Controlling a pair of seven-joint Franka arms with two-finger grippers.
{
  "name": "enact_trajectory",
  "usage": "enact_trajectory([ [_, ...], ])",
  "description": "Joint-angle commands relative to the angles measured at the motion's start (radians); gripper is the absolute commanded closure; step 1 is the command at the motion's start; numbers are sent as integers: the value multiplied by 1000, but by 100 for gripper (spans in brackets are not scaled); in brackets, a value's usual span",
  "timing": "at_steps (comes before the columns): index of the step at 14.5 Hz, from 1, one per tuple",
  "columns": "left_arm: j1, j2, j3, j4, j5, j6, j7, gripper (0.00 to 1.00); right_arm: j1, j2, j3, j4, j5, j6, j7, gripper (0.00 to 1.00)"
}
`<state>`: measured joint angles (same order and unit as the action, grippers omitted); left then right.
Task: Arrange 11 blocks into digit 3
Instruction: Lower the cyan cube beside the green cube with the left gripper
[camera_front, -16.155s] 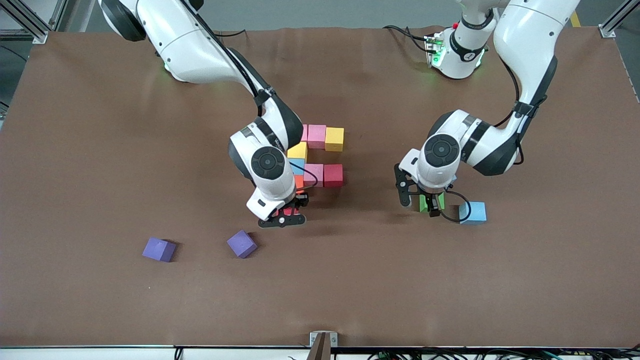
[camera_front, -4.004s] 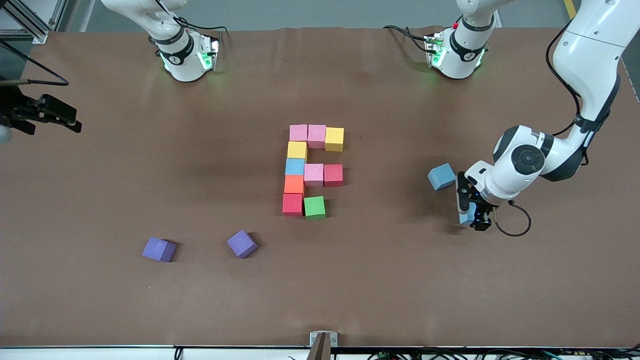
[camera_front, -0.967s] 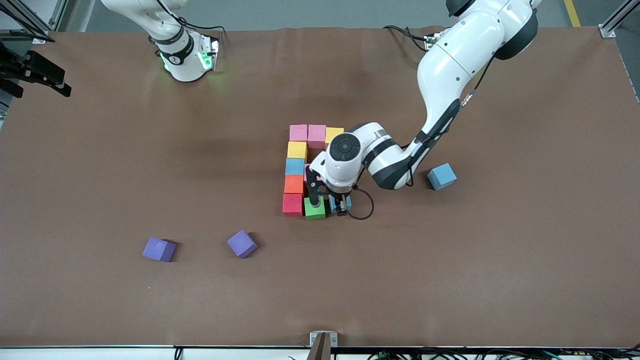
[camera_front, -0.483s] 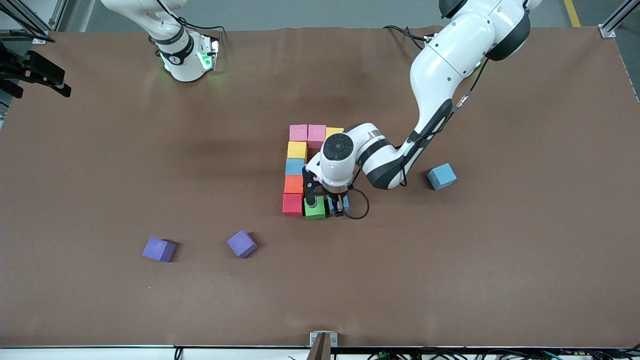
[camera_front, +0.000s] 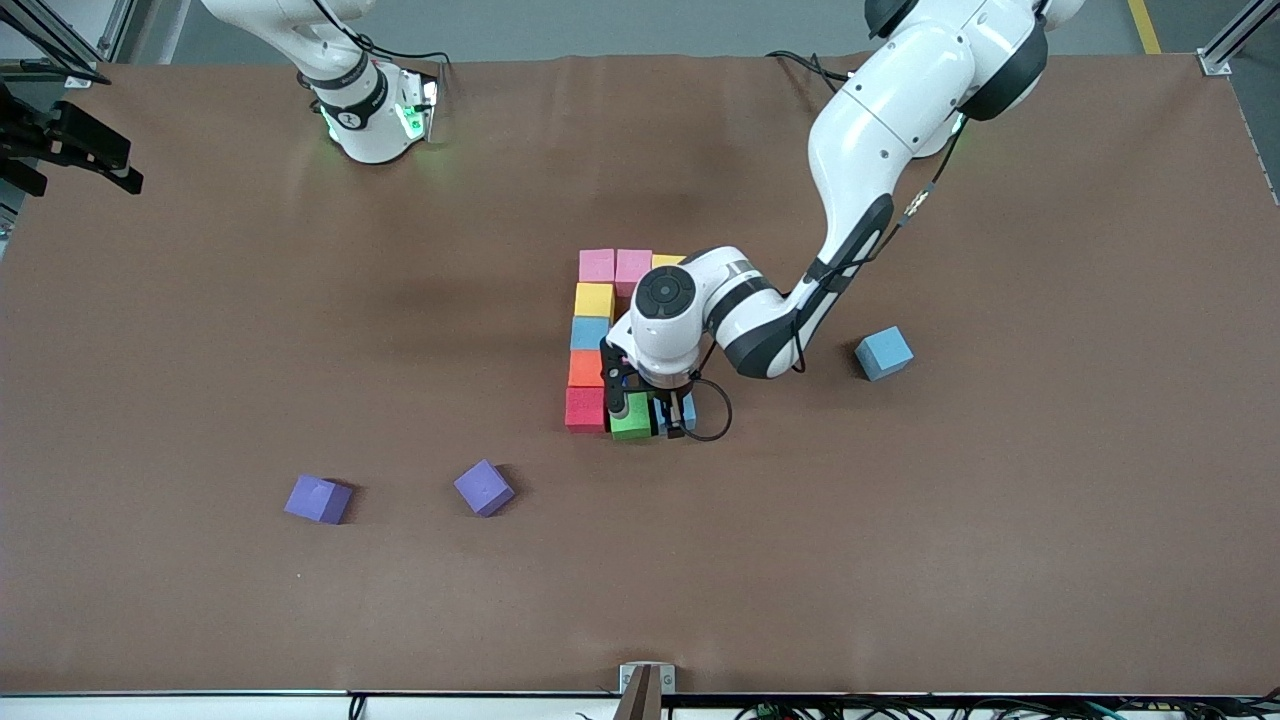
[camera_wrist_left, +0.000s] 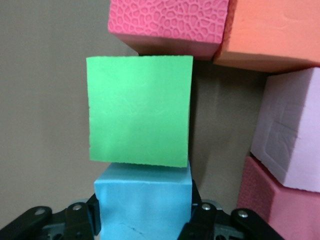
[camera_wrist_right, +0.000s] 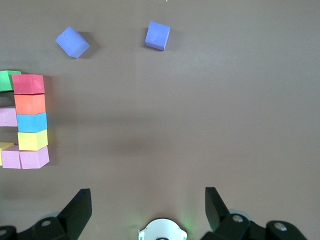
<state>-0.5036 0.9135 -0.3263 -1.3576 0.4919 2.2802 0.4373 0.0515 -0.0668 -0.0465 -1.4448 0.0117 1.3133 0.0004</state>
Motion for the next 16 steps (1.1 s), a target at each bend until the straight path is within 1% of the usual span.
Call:
enact_trajectory([
  [1,-16,57,30,46,-9,61,52,80,1,-30,2,-31,-12,9,7,0],
  [9,-24,82,61,48,-9,153,124,80,-1,-30,1,-31,-13,7,7,0],
  [14,-73,87,104,61,-9,160,124,79,-2,-30,1,-31,-13,7,7,0],
  [16,-73,87,104,61,-9,160,127,78,-2,-30,-1,-32,-12,7,7,0],
])
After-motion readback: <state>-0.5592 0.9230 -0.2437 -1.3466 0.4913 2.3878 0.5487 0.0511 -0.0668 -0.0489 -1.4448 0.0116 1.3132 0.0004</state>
